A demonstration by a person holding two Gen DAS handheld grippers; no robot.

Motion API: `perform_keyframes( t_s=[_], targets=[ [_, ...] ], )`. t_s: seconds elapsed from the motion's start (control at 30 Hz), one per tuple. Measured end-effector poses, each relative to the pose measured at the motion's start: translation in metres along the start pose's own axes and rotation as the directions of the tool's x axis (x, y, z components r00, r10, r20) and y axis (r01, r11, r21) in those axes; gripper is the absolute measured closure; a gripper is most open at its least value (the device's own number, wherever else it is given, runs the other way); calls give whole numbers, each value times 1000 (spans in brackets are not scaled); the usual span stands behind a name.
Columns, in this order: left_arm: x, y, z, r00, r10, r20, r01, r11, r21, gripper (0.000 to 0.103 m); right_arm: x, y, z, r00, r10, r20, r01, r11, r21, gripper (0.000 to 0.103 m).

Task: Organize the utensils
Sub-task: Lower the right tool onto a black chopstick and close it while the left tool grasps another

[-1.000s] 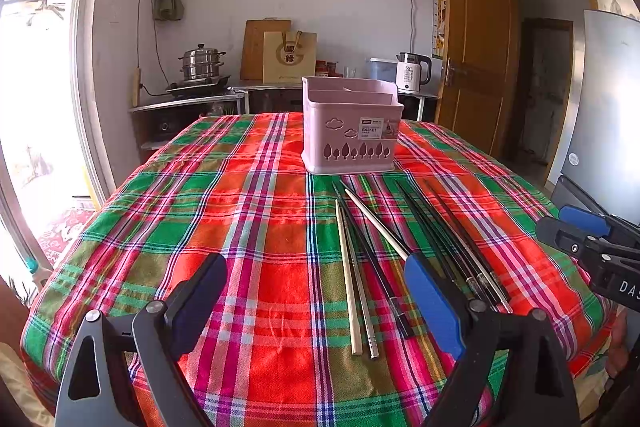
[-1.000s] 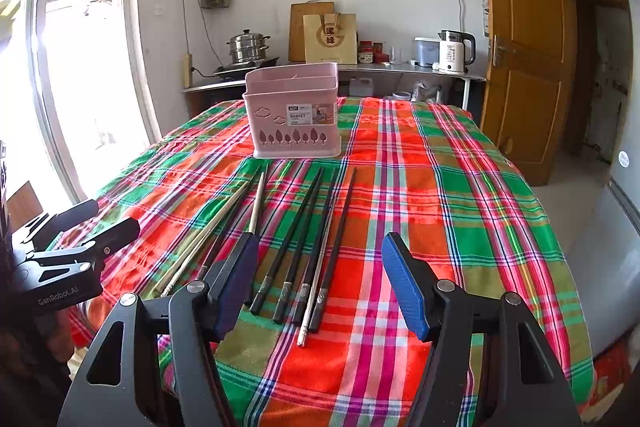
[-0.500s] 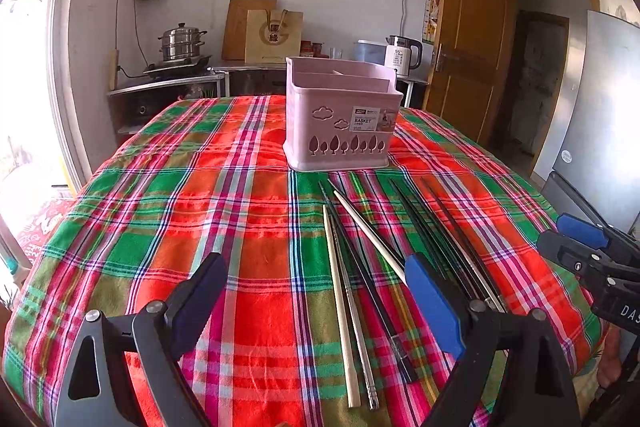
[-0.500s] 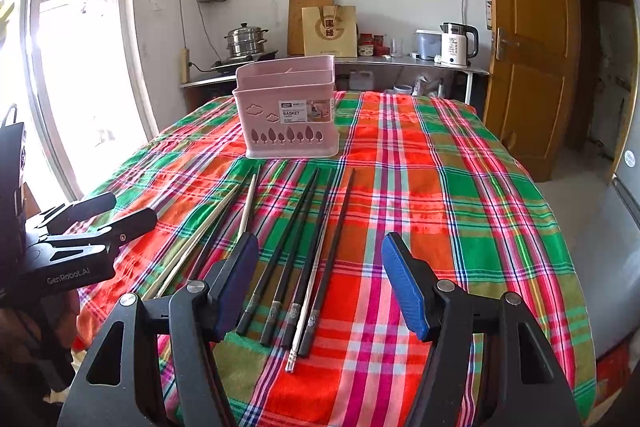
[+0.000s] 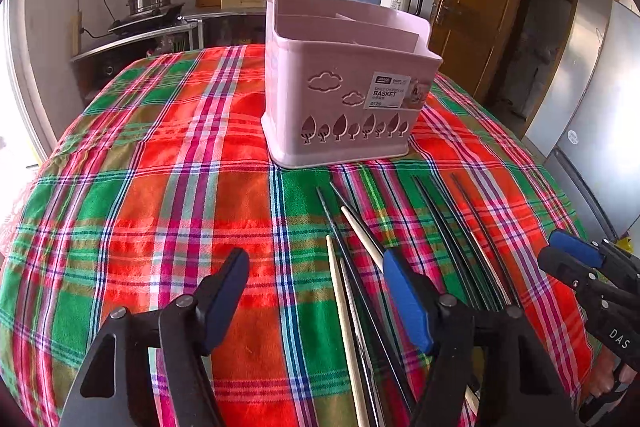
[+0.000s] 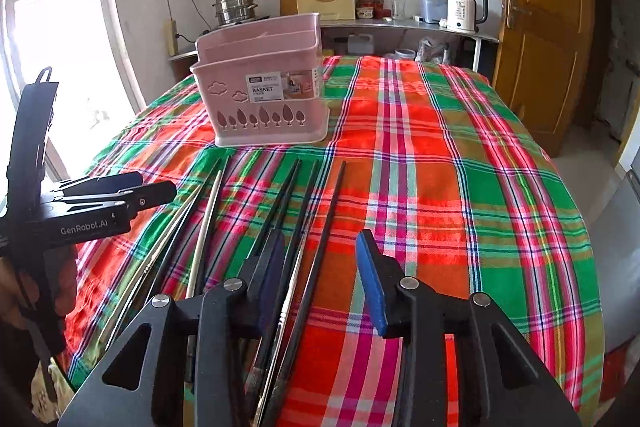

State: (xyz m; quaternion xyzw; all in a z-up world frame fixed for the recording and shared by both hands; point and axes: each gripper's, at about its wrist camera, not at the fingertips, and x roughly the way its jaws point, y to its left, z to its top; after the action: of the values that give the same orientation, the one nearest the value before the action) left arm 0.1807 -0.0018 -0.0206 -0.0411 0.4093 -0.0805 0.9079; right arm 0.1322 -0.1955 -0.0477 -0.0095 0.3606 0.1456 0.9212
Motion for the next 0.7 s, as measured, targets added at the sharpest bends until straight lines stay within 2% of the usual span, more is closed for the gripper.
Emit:
perform_keyframes(
  t_s=[0.1, 0.17, 0.43, 0.5, 0.7],
  targets=[
    [15, 2, 8, 1000, 1, -31, -1, 1000, 12, 43, 15, -6, 7, 999, 8, -37, -7, 1000, 13, 71],
    [22, 4, 11, 999, 0, -42, 1, 1000, 20, 50, 26, -10, 10, 998, 4, -56, -3, 1000, 17, 76],
    [39, 0, 21, 997, 5, -74, -1, 999, 53, 69, 50, -15, 16, 995, 9, -104, -6, 999, 32, 81],
    [44, 0, 22, 996, 17, -89, -12, 998, 57, 77, 53, -13, 17, 994, 12, -110, -10, 1000, 26, 82],
    [51, -4, 30, 995, 9, -104, -2, 998, 62, 85, 65, -13, 21, 990, 9, -144, -6, 1000, 26, 84]
  ],
)
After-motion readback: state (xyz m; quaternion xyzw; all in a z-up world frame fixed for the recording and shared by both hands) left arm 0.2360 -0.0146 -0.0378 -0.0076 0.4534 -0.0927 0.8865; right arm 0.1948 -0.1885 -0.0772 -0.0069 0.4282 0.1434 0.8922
